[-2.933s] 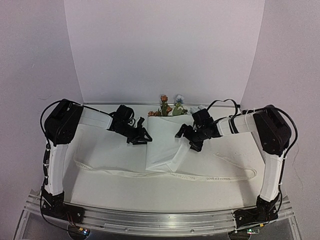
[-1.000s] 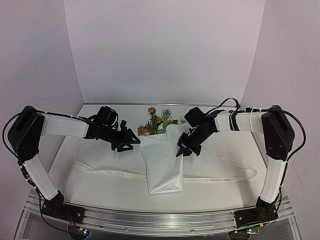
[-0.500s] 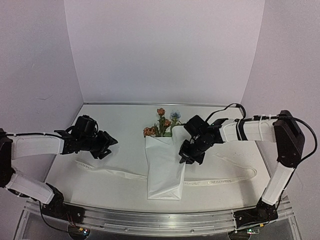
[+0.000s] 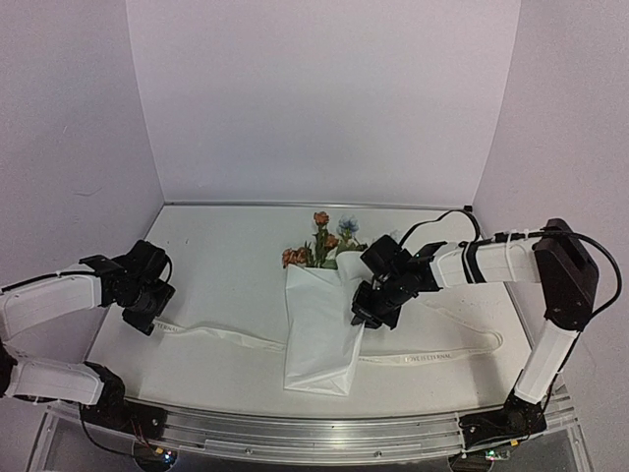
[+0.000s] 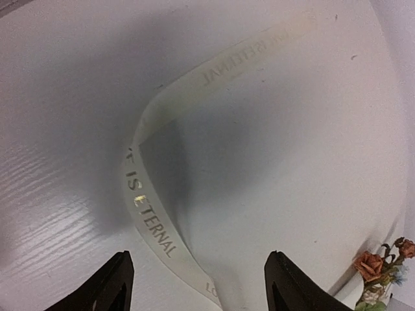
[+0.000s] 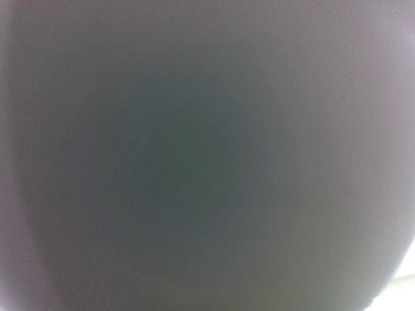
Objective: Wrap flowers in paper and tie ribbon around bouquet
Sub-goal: Place the folded bouquet on the ribbon, then adjust the right side of the ribbon at the center of the board.
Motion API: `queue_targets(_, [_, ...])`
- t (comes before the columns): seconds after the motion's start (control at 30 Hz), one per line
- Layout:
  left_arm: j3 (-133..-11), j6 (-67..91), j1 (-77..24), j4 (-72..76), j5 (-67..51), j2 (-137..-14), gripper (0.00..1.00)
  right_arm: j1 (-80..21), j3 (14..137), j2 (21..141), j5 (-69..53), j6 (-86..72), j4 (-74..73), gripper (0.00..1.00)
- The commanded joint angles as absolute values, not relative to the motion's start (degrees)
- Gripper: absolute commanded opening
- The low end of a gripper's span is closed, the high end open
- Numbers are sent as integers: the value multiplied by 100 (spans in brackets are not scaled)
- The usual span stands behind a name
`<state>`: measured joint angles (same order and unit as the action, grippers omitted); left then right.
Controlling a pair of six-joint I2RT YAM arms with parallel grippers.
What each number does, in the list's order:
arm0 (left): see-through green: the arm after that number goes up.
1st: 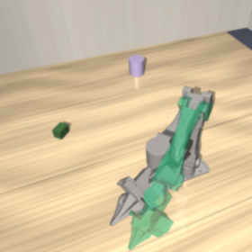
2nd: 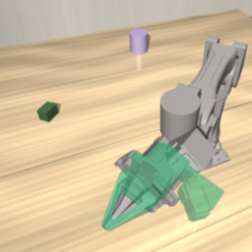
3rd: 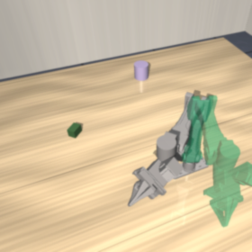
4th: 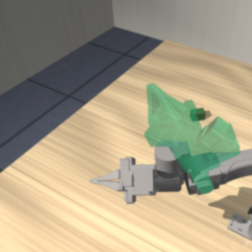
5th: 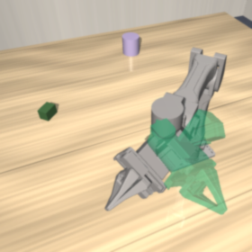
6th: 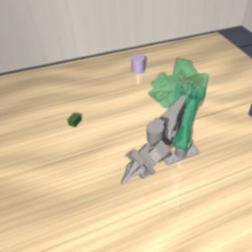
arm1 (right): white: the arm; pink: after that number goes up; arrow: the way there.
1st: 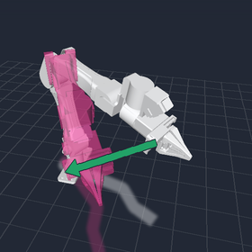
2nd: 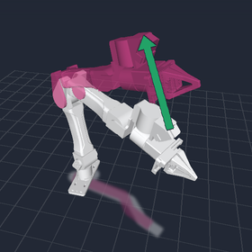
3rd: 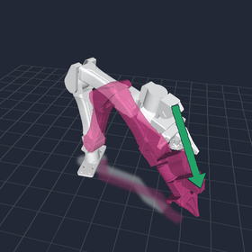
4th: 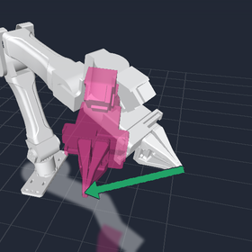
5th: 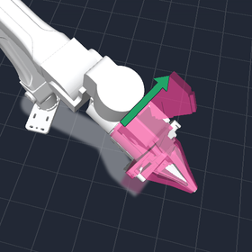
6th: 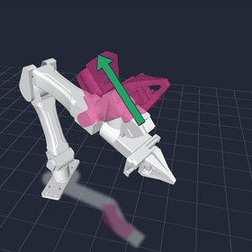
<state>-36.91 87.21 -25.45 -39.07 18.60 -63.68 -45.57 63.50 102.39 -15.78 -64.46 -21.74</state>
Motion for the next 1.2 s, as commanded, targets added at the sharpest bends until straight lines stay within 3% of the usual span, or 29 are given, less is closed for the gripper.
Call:
queue_targets(0.0, [-3537, 9018, -2193, -4307, 2255, -6382, 81, -4558, 6190, 10140, -1601, -6259, -1967, 16])
queue_targets(0.23, [-3537, 8576, -1783, -3869, 2284, -6838, 90, -4560, 5982, 9864, -1546, -5993, -1940, 61])
queue_targets(0.33, [-3612, 8383, -1628, -3700, 2033, -7281, 90, -4559, 5903, 9680, -1430, -5858, -2025, 72])
queue_targets(0.57, [-3612, 8055, -1409, -3064, 1662, -7742, 77, -4557, 5647, 8790, -732, -5387, -2805, 98])
queue_targets(0.7, [-3541, 7948, -1381, -2771, 1547, -7894, 64, -4554, 5308, 8122, -96, -5281, -3338, 98])
queue_targets(0.83, [-3387, 7809, -1345, -2347, 1292, -8017, 32, -4488, 4938, 7485, 586, -5447, -3907, 98])
queue_targets(1.0, [-3478, 7508, -1300, -2220, 1199, -8091, 7, -4303, 4370, 6722, 1338, -5952, -4613, 98])
queue_targets(1.07, [-3519, 7371, -1282, -2203, 1203, -8038, 1, -4192, 4054, 6413, 1585, -6189, -4824, 98])
queue_targets(1.17, [-3656, 7163, -1257, -2290, 1278, -7947, 0, -4001, 3567, 6027, 1786, -6511, -4951, 98])
